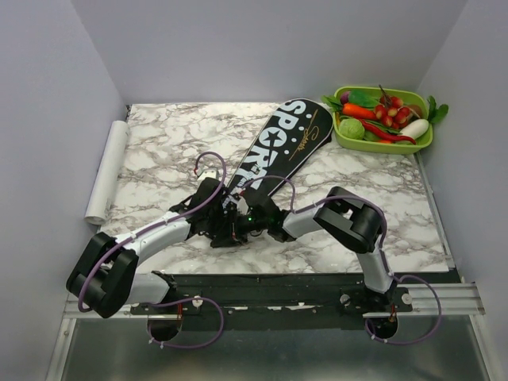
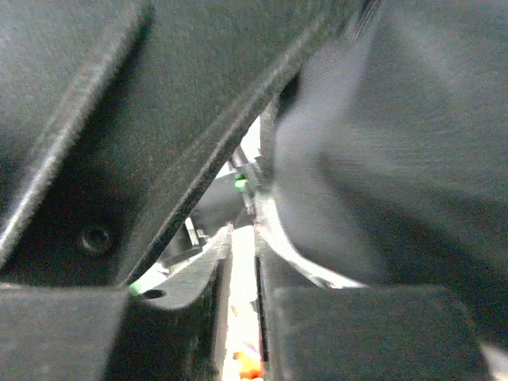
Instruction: Pack up the badminton gear
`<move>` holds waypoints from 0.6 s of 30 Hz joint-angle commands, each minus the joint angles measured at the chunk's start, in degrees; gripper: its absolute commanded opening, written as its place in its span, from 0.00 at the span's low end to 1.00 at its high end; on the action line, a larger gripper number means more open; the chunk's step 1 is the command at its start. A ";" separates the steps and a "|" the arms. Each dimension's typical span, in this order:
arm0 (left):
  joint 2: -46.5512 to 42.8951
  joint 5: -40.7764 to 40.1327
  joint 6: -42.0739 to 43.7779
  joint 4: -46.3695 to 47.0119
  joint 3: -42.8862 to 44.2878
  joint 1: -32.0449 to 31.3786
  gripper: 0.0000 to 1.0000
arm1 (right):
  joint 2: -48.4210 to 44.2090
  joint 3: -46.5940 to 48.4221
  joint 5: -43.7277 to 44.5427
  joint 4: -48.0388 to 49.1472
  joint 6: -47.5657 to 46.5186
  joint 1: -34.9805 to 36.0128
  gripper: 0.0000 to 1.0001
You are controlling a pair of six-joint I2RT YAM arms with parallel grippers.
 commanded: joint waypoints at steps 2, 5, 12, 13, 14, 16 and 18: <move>2.32 6.34 -1.96 -4.52 -3.33 -1.66 0.29 | -3.61 -1.71 1.40 0.32 5.84 2.84 0.36; 2.05 6.25 -1.78 -4.43 -3.50 -1.57 0.29 | -5.55 -2.59 1.14 -1.80 3.38 2.66 0.46; -2.24 5.55 -1.69 -7.50 -1.22 -1.57 0.29 | -13.10 -8.83 2.02 -5.40 -3.01 -0.50 0.56; -2.69 5.11 -1.34 -8.99 -0.08 -1.57 0.29 | -14.50 -9.09 2.37 -7.24 -4.61 -1.63 0.57; -3.04 4.76 -1.17 -9.78 0.62 -1.57 0.29 | -17.39 -9.44 3.41 -11.52 -6.28 -2.25 0.57; -4.36 4.32 -0.99 -11.80 2.46 -1.57 0.29 | -20.74 -9.62 5.26 -16.72 -12.25 -3.92 0.59; -6.02 3.79 -0.99 -12.78 3.35 -1.57 0.29 | -25.56 -8.49 9.63 -25.60 -19.08 -4.81 0.62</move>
